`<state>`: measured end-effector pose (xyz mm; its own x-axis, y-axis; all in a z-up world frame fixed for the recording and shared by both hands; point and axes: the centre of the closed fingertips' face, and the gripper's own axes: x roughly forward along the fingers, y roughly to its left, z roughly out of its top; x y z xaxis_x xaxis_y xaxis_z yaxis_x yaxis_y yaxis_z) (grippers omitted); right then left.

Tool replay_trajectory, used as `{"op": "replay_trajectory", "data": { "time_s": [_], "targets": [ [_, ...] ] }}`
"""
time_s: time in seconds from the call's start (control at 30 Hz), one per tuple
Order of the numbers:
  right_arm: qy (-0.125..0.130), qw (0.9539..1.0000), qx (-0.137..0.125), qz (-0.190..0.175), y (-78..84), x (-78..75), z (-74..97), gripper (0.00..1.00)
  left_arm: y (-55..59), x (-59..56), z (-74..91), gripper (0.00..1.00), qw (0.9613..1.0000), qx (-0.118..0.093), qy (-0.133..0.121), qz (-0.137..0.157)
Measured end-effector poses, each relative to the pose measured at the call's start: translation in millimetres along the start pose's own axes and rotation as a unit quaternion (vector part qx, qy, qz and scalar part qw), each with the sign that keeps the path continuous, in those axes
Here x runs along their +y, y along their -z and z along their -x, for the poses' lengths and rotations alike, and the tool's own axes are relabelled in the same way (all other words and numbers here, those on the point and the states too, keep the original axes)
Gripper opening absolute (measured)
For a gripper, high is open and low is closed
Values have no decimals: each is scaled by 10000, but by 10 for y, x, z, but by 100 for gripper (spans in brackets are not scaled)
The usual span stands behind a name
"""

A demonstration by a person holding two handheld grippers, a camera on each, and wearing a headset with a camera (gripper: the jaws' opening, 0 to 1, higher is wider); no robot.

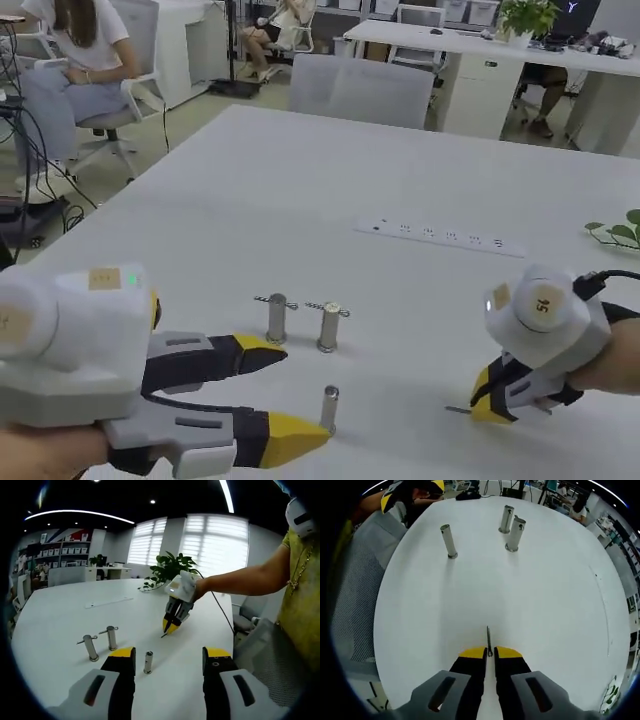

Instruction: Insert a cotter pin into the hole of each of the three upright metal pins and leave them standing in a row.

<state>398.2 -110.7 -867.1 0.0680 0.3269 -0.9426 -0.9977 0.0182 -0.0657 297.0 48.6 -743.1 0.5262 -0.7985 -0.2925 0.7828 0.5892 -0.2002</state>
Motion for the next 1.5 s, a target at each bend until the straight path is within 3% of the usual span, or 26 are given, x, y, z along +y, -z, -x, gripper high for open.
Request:
{"op": "replay_trajectory", "data": {
  "time_s": [0.47,0.8,1.1,1.27,1.5],
  "targets": [
    [-11,9998,213,-57,15,5,-12,5,-35,-7,0,51,10000,-41,7,-31],
    [61,9998,175,-52,17,28,0,3,-68,-51,-27,49,9999,2,41,-103],
    [92,9998,150,35,-27,112,74,2,-214,-140,-160,47,9995,75,197,-251],
    [88,9999,-126,-6,-191,215,268,2,-281,-213,-251,46,9988,95,302,-373],
    [146,9994,-285,150,-380,355,515,2,-304,-278,-381,40,9988,121,346,-312]
  ]
}}
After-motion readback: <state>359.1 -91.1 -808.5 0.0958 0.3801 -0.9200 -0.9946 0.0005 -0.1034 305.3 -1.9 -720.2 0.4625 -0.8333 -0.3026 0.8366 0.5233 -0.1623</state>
